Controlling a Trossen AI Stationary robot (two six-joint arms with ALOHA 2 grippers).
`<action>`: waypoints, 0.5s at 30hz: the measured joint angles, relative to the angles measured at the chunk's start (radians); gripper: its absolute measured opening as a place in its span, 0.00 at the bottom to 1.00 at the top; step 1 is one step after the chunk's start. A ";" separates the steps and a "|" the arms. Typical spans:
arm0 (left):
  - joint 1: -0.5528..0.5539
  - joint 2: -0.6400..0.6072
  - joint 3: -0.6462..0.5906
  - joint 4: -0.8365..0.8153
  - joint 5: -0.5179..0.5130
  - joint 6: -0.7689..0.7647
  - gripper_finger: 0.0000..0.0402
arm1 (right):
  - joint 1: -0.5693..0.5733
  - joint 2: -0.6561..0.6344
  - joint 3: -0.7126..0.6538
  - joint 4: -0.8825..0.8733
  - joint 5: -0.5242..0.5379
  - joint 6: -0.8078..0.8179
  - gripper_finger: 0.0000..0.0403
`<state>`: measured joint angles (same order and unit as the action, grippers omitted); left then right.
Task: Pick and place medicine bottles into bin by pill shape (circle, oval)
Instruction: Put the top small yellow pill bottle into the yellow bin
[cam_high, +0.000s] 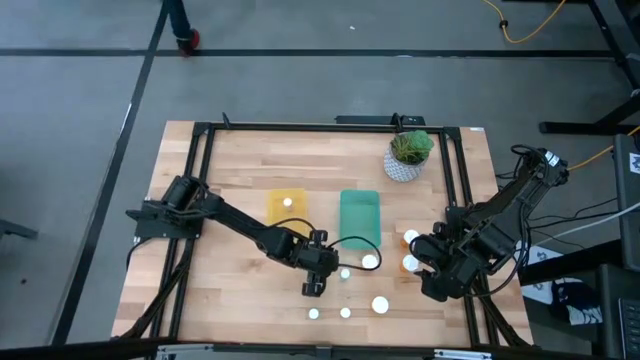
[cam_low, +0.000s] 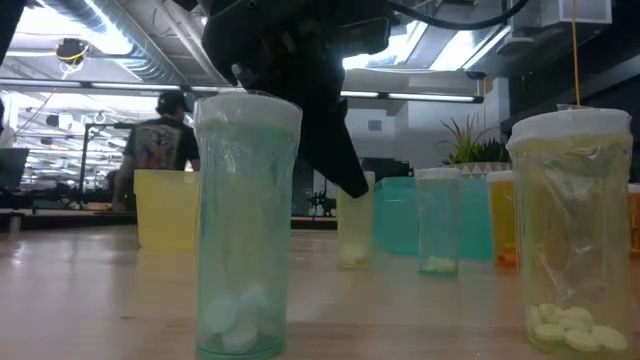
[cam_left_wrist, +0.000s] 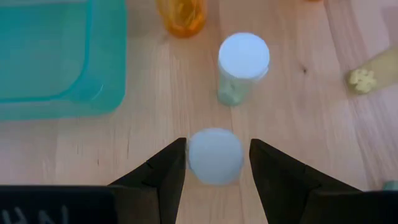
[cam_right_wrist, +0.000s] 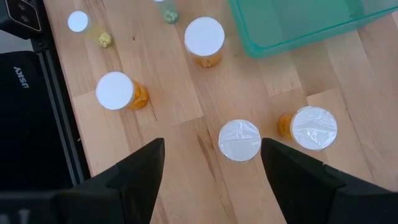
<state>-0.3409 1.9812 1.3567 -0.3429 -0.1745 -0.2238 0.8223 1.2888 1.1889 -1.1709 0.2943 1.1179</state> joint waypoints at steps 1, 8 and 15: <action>0.000 0.000 0.000 0.003 0.000 0.005 0.42 | 0.000 0.000 0.000 0.000 0.000 0.000 0.67; 0.000 0.000 0.000 0.003 -0.030 0.010 0.42 | 0.000 0.000 0.000 0.000 0.000 0.000 0.67; 0.000 0.000 0.000 0.003 -0.049 0.010 0.42 | 0.000 0.000 0.000 0.000 0.000 0.000 0.67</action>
<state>-0.3405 1.9812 1.3567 -0.3397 -0.2233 -0.2134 0.8223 1.2888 1.1889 -1.1709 0.2946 1.1179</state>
